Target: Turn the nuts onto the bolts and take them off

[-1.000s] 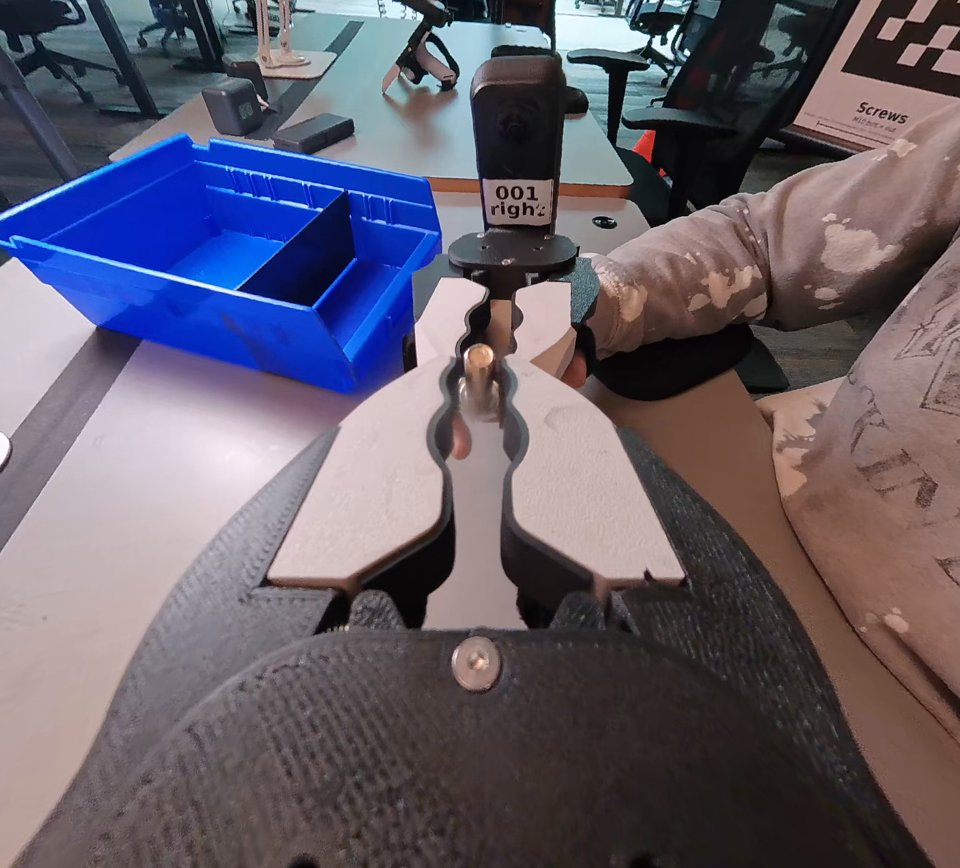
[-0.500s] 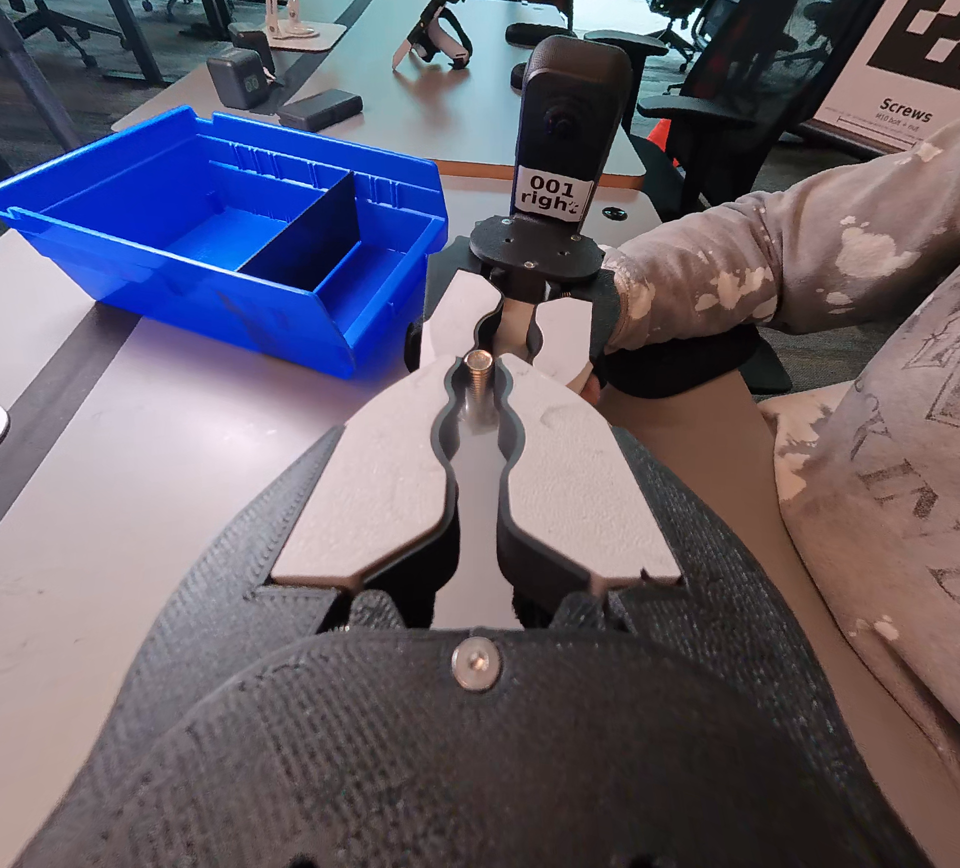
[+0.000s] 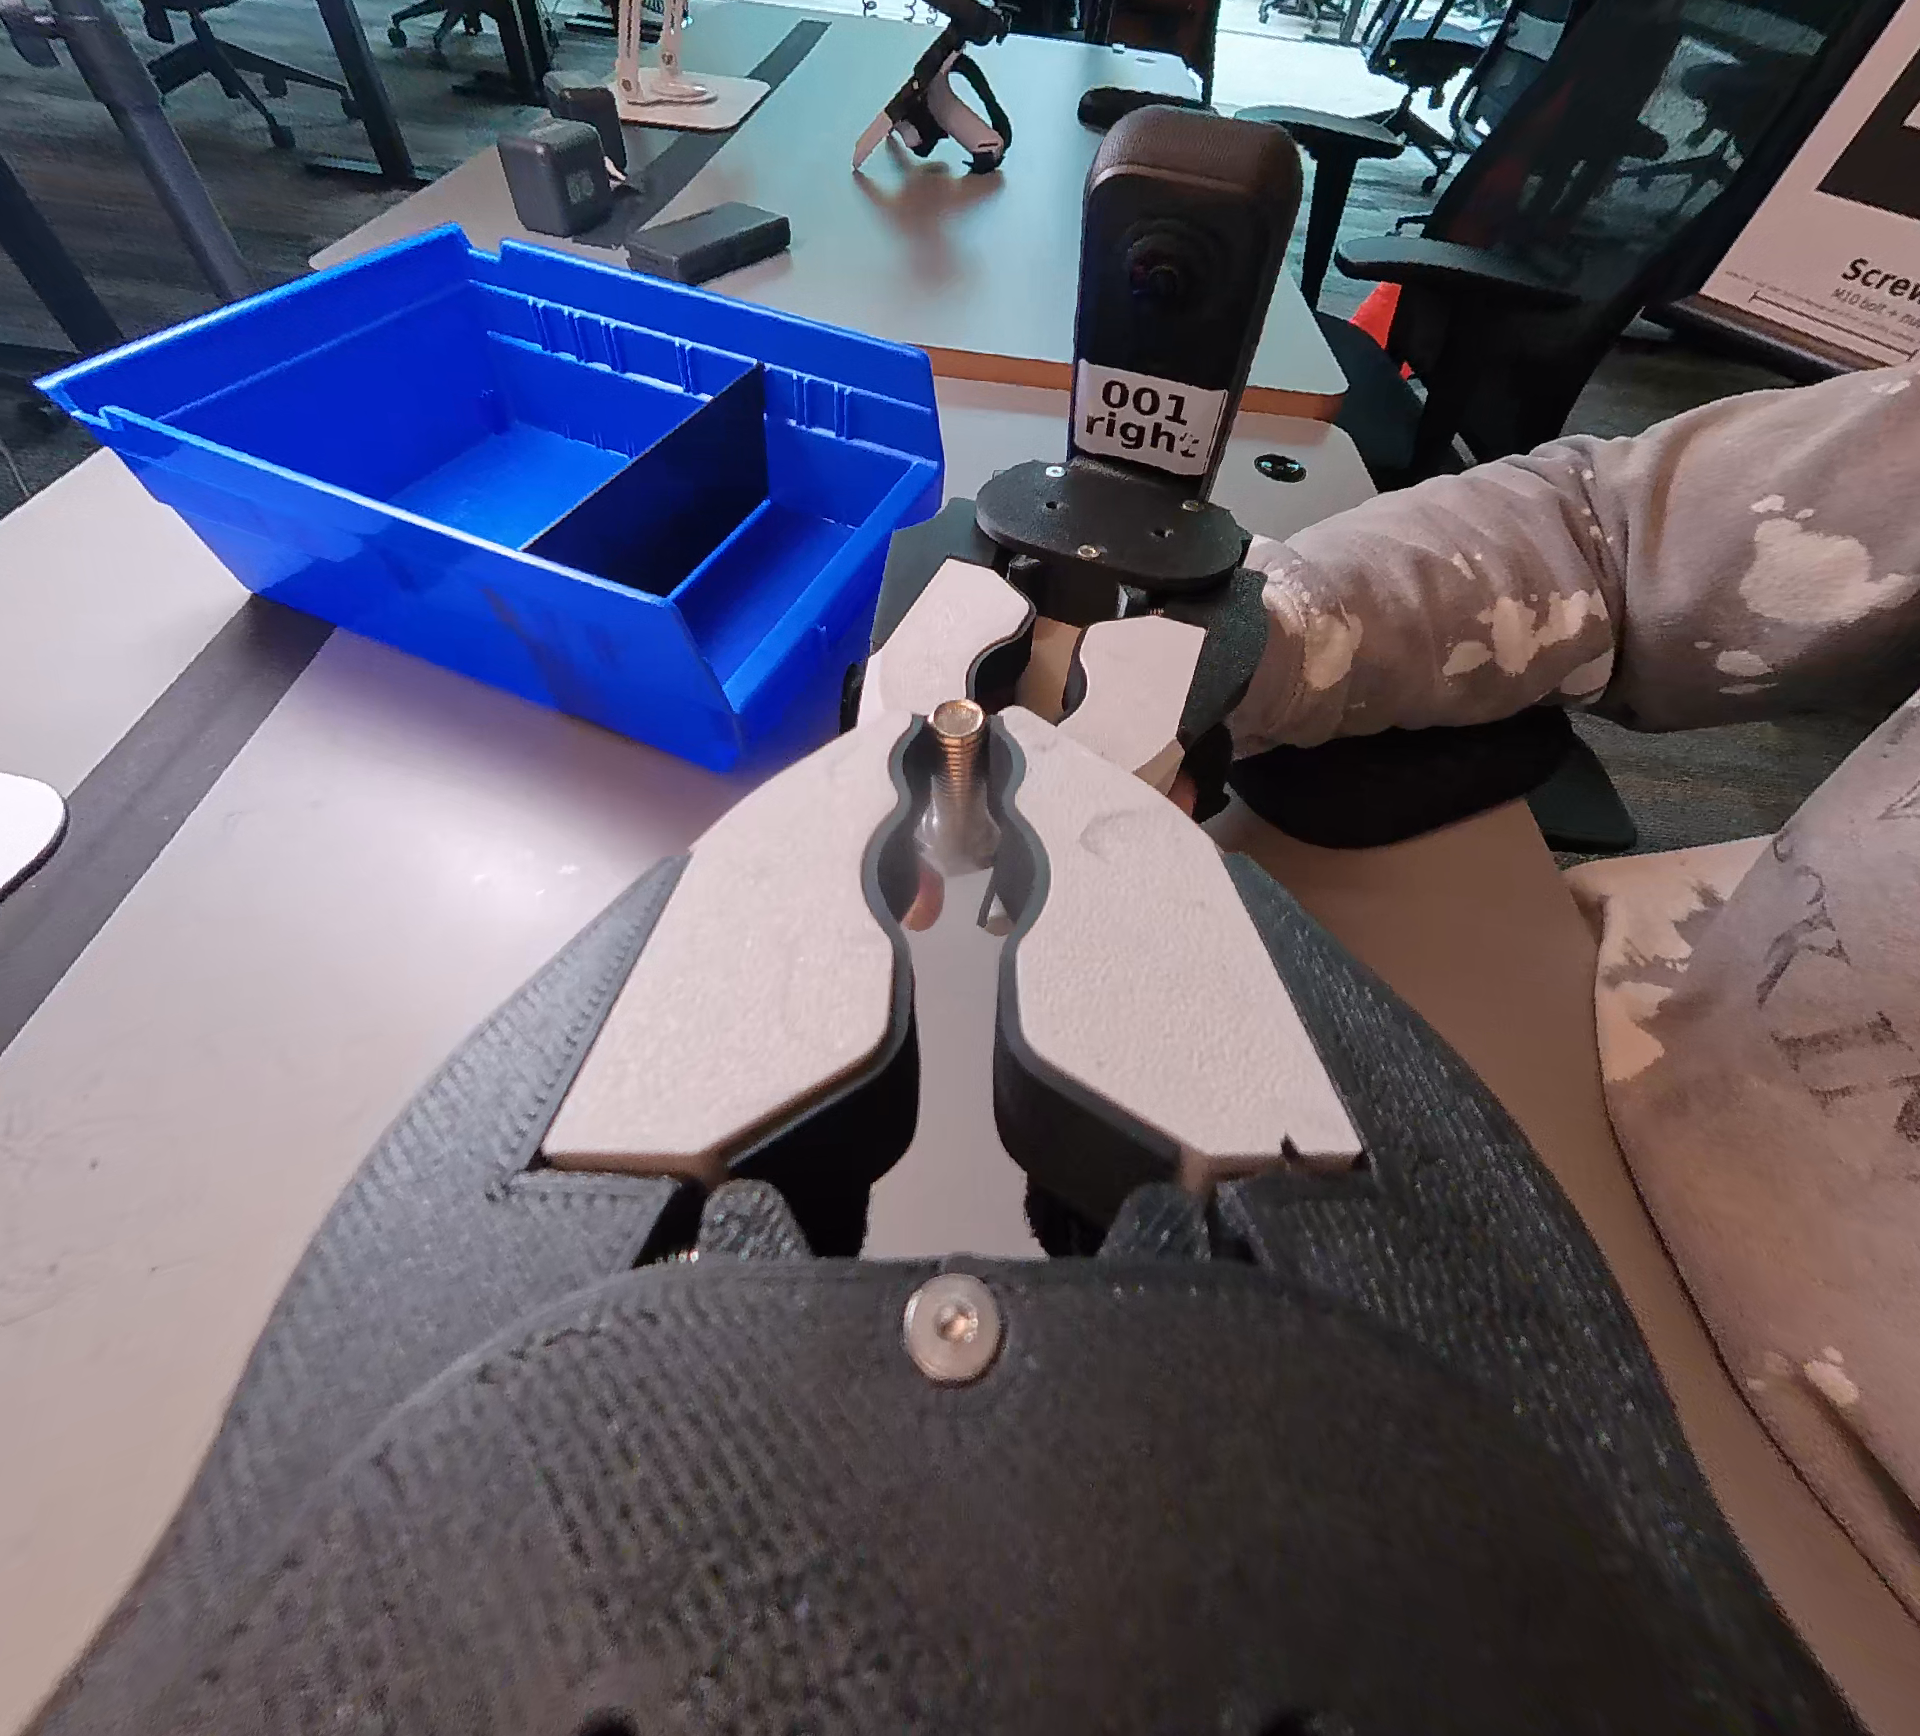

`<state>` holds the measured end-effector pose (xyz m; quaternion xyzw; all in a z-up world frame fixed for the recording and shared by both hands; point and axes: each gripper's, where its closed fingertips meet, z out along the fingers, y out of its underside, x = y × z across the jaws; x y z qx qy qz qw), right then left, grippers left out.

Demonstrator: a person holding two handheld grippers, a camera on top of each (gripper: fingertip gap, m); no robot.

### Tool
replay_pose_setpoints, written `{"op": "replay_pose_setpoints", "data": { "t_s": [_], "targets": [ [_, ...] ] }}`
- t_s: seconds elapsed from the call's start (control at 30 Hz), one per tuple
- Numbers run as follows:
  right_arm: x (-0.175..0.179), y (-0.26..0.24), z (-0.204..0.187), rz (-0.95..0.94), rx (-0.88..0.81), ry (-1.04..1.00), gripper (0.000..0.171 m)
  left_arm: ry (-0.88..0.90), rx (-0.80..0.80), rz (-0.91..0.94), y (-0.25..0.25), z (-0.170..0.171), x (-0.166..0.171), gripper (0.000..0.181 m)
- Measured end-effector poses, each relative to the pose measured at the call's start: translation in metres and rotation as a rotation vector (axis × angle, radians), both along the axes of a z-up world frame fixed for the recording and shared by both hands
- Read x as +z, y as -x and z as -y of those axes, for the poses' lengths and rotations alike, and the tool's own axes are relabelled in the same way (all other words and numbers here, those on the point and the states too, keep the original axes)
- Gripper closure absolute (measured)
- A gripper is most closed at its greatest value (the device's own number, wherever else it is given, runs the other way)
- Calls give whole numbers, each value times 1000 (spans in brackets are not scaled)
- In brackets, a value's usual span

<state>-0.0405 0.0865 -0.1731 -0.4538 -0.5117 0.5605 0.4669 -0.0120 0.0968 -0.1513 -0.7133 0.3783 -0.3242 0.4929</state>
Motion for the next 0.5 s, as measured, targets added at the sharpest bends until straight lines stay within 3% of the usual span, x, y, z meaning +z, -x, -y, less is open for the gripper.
{"op": "replay_pose_setpoints", "data": {
  "t_s": [0.27, 0.4, 0.5],
  "targets": [
    [12, -5, 3, -59, 28, 32, 153, -51, 73, 151, 34, 0, 41, 153],
    [11, -5, 1, -59, 18, 35, 153, -99, 298, 46, 97, -12, 49, 153],
    [10, -6, -2, -51, 6, 40, 153, -37, 515, 2, 163, -17, 45, 154]
  ]
}}
